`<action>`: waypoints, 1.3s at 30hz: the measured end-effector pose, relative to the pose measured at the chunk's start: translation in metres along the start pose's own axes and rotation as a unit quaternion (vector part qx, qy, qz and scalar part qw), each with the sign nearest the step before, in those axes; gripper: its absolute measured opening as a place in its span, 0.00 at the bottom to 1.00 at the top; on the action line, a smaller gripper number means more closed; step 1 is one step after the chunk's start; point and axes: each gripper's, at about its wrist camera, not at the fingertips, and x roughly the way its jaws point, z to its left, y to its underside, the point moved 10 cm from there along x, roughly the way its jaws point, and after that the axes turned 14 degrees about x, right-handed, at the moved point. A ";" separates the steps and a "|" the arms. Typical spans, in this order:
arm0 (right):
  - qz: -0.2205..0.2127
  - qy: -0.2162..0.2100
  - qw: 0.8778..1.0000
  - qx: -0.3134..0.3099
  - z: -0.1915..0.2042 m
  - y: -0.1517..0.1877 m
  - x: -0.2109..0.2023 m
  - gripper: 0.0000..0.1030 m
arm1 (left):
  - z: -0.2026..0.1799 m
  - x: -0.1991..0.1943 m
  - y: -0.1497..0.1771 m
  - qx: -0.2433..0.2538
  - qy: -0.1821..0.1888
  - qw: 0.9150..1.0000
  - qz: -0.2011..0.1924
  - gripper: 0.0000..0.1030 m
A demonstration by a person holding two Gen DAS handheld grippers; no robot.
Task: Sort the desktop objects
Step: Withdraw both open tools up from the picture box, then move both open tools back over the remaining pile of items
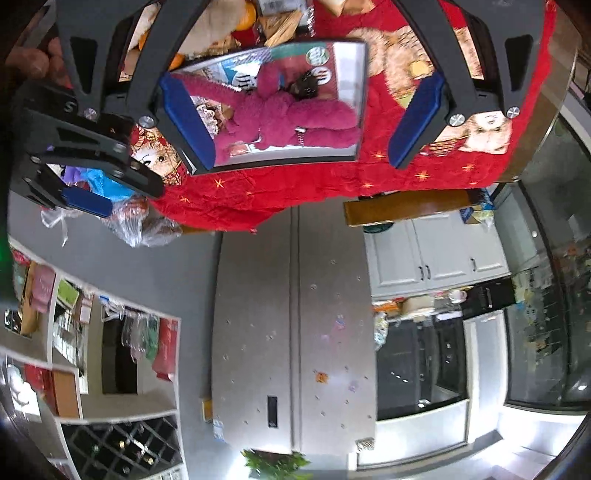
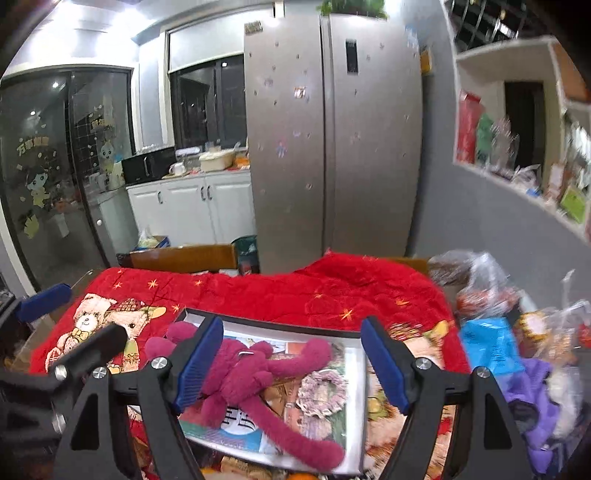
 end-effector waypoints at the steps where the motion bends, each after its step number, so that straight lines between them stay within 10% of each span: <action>1: -0.004 0.002 1.000 -0.002 0.002 -0.001 -0.008 0.77 | 0.003 -0.010 0.000 -0.001 -0.003 1.000 -0.004 0.94; 9: -0.041 -0.008 0.999 -0.008 0.021 0.015 -0.098 0.80 | 0.029 -0.102 0.028 -0.017 -0.030 0.999 -0.024 0.99; 18: -0.047 -0.028 0.998 0.027 0.009 0.098 -0.157 0.81 | 0.020 -0.163 0.155 -0.069 -0.012 0.998 0.001 0.99; 27: -0.002 0.003 1.000 0.027 -0.028 0.195 -0.157 0.81 | -0.020 -0.134 0.250 -0.068 0.031 0.995 0.066 0.99; 39: 0.074 -0.055 0.996 0.001 -0.006 0.267 -0.144 0.81 | -0.043 -0.080 0.272 -0.043 0.035 0.992 0.114 0.99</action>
